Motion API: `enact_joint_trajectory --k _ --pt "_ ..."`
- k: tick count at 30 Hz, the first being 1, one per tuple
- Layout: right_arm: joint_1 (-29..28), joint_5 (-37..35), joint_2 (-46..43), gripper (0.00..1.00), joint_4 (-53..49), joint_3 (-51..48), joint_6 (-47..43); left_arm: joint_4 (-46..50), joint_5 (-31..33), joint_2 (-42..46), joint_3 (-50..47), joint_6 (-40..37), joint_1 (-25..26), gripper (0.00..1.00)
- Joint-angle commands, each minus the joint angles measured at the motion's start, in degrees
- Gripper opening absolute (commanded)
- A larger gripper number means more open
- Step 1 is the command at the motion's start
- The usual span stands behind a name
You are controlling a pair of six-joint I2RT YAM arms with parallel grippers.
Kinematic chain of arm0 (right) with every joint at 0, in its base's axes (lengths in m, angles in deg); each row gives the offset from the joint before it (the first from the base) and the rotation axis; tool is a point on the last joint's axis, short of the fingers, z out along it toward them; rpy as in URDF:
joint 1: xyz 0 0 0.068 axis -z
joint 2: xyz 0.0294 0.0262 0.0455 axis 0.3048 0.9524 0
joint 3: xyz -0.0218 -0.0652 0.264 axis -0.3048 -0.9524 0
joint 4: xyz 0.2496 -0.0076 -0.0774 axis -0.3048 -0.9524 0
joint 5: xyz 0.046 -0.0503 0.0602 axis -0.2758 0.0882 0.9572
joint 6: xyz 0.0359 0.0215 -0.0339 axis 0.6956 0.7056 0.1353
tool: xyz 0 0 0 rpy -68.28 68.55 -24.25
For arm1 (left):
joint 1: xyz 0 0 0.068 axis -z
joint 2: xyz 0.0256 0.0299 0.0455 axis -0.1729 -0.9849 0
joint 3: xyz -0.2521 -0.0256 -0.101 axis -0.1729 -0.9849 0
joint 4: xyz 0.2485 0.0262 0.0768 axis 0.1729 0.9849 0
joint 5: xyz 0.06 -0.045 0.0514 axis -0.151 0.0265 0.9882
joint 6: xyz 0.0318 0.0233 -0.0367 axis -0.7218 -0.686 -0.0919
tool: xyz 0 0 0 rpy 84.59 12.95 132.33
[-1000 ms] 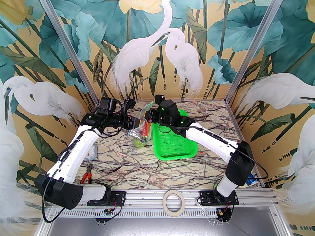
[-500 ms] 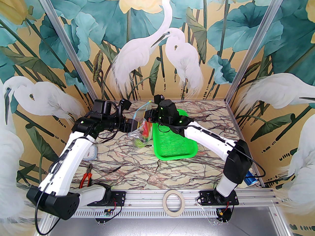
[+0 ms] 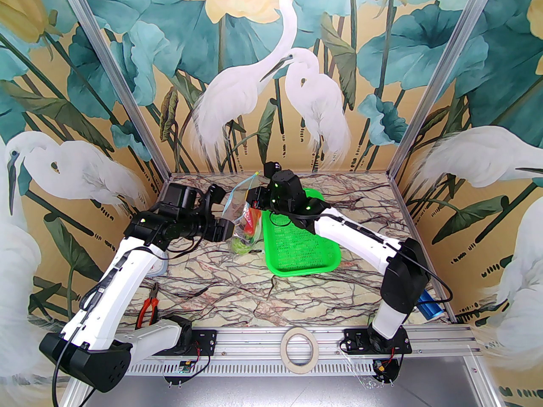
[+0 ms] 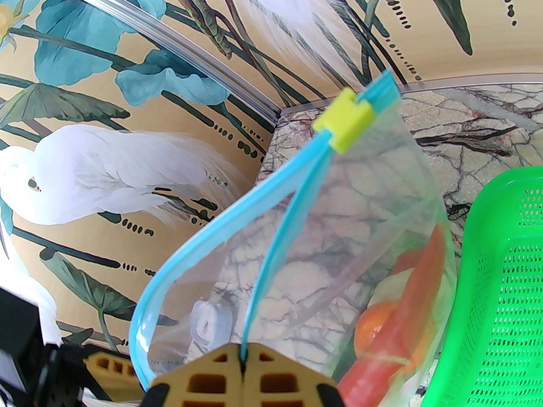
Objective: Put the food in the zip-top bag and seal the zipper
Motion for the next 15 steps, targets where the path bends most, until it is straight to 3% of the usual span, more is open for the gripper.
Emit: enact_joint_trajectory --k 1,15 --pt "-0.2 1.0 0.8 0.00 1.3 2.3 1.0 1.0 5.8 -0.2 -0.6 -1.1 1.7 0.62" --pt "-0.4 1.0 1.4 0.01 1.0 3.0 1.1 -0.8 14.2 -2.1 -0.7 -2.6 4.2 0.37"
